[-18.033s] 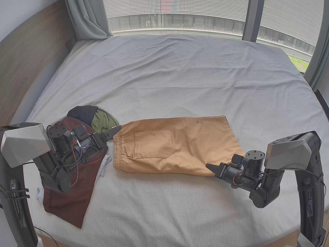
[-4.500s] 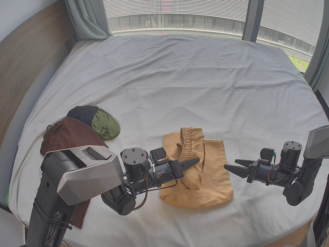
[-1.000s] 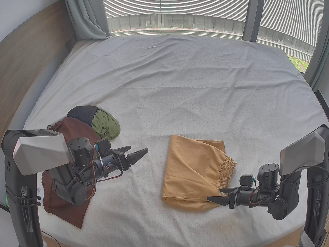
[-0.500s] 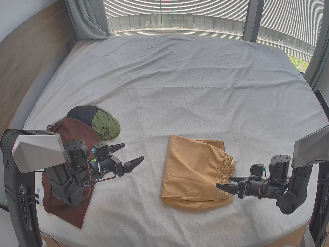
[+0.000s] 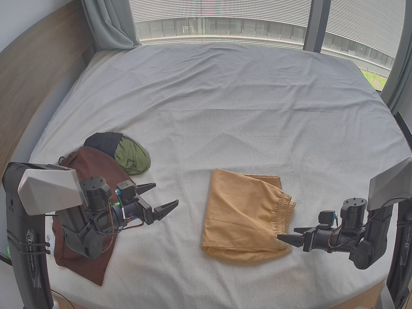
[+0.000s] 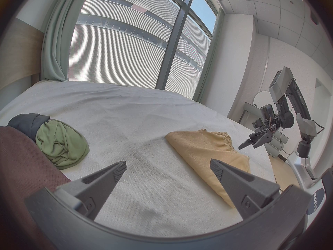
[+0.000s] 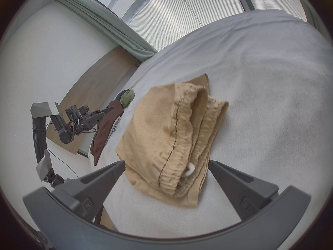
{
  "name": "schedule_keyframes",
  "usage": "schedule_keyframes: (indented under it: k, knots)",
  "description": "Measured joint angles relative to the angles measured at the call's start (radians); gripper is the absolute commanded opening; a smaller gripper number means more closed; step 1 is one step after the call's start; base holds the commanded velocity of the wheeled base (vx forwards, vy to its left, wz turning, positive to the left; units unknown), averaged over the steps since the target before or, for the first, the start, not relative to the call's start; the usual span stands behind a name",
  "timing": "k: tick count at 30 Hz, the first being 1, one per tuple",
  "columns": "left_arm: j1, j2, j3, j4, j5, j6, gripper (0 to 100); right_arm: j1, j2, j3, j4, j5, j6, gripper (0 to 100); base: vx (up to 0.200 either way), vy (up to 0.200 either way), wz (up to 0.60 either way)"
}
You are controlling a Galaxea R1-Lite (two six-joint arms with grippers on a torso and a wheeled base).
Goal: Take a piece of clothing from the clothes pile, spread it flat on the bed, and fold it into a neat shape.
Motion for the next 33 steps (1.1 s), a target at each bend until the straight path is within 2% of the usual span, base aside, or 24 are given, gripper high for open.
schedule_keyframes:
  k: [13, 18, 29, 33]
  knots:
    - [-0.008, 0.002, 0.011, 0.000, -0.011, 0.002, 100, 0.009, 0.100, -0.019, -0.001, -0.018, 0.017, 100, 0.000, 0.000, 0.00]
    - [-0.009, 0.002, 0.009, 0.000, -0.011, 0.001, 100, 0.034, 0.141, -0.037, -0.006, -0.029, 0.033, 100, 0.000, 0.000, 0.00]
    - [-0.009, 0.002, 0.005, 0.000, -0.011, 0.000, 100, 0.133, 0.187, -0.145, -0.009, -0.101, 0.251, 100, 0.000, 0.000, 0.00]
    - [-0.007, 0.002, 0.004, 0.000, -0.011, 0.000, 100, 0.148, 0.188, -0.166, -0.005, -0.119, 0.261, 100, 0.000, 0.000, 0.00]
